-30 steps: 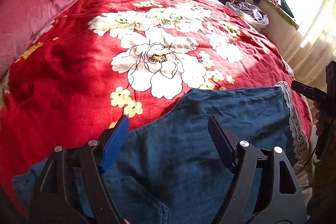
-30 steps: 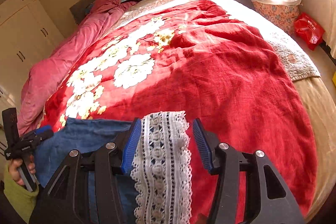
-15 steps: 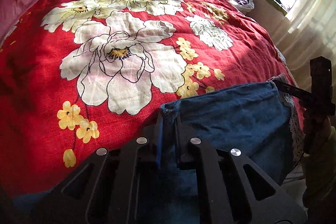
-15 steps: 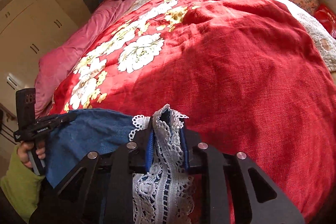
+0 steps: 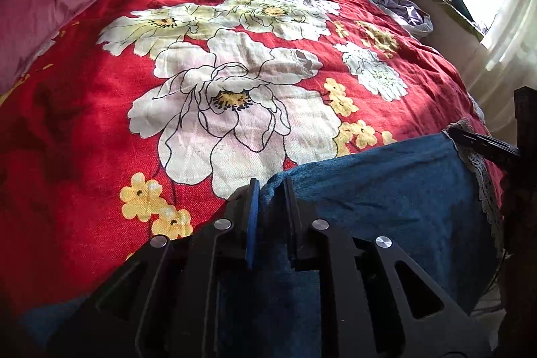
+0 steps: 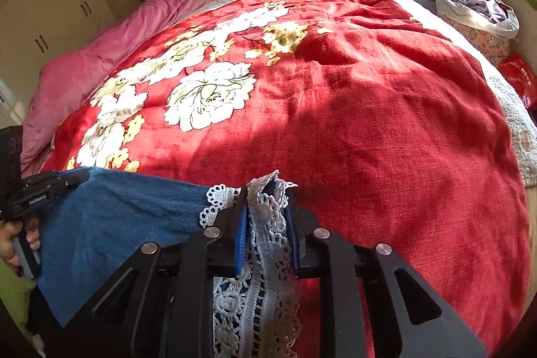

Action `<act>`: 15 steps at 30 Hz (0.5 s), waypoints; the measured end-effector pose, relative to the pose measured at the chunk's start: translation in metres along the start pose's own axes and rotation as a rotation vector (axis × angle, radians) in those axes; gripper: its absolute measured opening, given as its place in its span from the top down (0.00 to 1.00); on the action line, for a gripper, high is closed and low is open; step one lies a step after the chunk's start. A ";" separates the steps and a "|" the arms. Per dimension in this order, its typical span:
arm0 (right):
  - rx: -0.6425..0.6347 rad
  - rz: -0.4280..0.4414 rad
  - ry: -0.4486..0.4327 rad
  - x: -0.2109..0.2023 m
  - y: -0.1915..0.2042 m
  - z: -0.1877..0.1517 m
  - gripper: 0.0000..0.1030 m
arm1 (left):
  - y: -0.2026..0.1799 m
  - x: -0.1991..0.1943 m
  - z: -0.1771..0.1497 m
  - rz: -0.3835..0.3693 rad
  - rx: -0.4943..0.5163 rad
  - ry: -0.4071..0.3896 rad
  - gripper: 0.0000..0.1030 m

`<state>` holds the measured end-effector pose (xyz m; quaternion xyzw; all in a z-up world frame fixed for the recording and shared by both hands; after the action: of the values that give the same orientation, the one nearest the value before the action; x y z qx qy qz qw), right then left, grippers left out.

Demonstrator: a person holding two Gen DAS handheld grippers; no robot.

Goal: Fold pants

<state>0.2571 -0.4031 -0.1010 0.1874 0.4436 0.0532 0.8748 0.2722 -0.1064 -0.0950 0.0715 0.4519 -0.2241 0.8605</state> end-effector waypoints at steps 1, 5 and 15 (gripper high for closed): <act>0.009 -0.005 -0.006 -0.001 -0.002 0.000 0.79 | 0.001 0.001 -0.001 -0.007 -0.006 -0.006 0.89; -0.002 -0.029 -0.026 -0.006 -0.001 0.000 0.74 | 0.002 -0.006 0.000 0.008 0.015 -0.023 0.83; 0.041 0.023 -0.192 -0.101 0.002 -0.025 0.50 | 0.004 -0.077 -0.019 0.000 -0.037 -0.126 0.63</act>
<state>0.1761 -0.4205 -0.0372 0.2149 0.3565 0.0359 0.9086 0.2223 -0.0720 -0.0439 0.0413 0.4008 -0.2198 0.8885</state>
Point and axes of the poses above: each gripper's, at about its wrist camera, not at the fingertips, and x roughly the way its jaws point, y to its left, z to its top, the point moved 6 cm from there along x, roughly the way its jaws point, and after that the axes turned 10 degrees about x, right-handed, at the moved point
